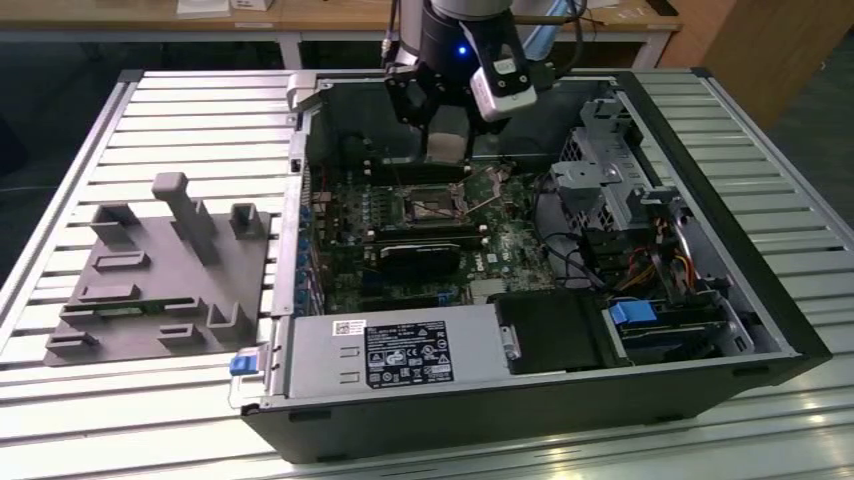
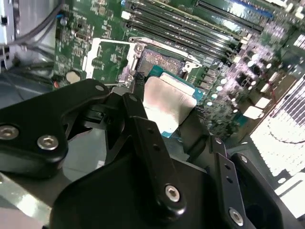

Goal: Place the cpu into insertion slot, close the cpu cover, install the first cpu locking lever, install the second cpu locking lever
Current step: 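Place the cpu into insertion slot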

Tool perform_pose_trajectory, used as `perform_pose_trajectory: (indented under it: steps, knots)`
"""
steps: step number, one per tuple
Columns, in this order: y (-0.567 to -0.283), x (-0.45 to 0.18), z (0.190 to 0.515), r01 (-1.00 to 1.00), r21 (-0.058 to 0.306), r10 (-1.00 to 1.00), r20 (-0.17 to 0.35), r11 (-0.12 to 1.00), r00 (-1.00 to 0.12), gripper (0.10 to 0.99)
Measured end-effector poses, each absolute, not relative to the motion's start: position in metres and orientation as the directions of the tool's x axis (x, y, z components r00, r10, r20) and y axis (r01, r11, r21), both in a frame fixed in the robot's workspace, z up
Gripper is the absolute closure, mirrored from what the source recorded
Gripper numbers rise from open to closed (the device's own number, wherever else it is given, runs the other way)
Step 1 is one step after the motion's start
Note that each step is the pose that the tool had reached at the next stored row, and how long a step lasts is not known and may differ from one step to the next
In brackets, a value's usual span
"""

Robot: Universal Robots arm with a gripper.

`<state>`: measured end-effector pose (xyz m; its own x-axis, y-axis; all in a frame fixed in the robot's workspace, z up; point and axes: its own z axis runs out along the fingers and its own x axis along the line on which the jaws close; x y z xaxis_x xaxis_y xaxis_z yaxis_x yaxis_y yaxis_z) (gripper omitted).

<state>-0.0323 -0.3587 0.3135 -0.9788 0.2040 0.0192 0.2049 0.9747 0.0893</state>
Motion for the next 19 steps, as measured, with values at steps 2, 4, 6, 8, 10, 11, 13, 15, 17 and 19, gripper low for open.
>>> perform_pose_trajectory:
  steps: [2, 4, 6, 8, 10, 11, 13, 15, 17, 19]
  knots:
    - [-0.359, -0.032, 0.312, 0.241, 0.089, 0.24, 0.019, 0.966, -0.971, 0.549]
    - [-0.359, -0.032, 0.31, 0.275, 0.089, 0.275, 0.019, 0.957, -0.961, 0.549]
    - [-0.359, -0.032, 0.309, 0.31, 0.089, 0.309, 0.019, 0.947, -0.951, 0.549]
    - [-0.359, -0.032, 0.307, 0.344, 0.089, 0.343, 0.019, 0.935, -0.939, 0.549]
    - [-0.359, -0.032, 0.306, 0.378, 0.089, 0.378, 0.019, 0.922, -0.926, 0.549]
    - [-0.359, -0.032, 0.305, 0.395, 0.089, 0.394, 0.019, 0.915, -0.919, 0.549]
    - [-0.359, -0.032, 0.304, 0.428, 0.089, 0.428, 0.019, 0.9, -0.904, 0.549]
    - [-0.359, -0.032, 0.302, 0.46, 0.089, 0.46, 0.019, 0.884, -0.888, 0.549]
    - [-0.359, -0.032, 0.301, 0.492, 0.089, 0.492, 0.019, 0.866, -0.87, 0.549]
    - [-0.359, -0.032, 0.299, 0.523, 0.089, 0.523, 0.019, 0.848, -0.852, 0.549]
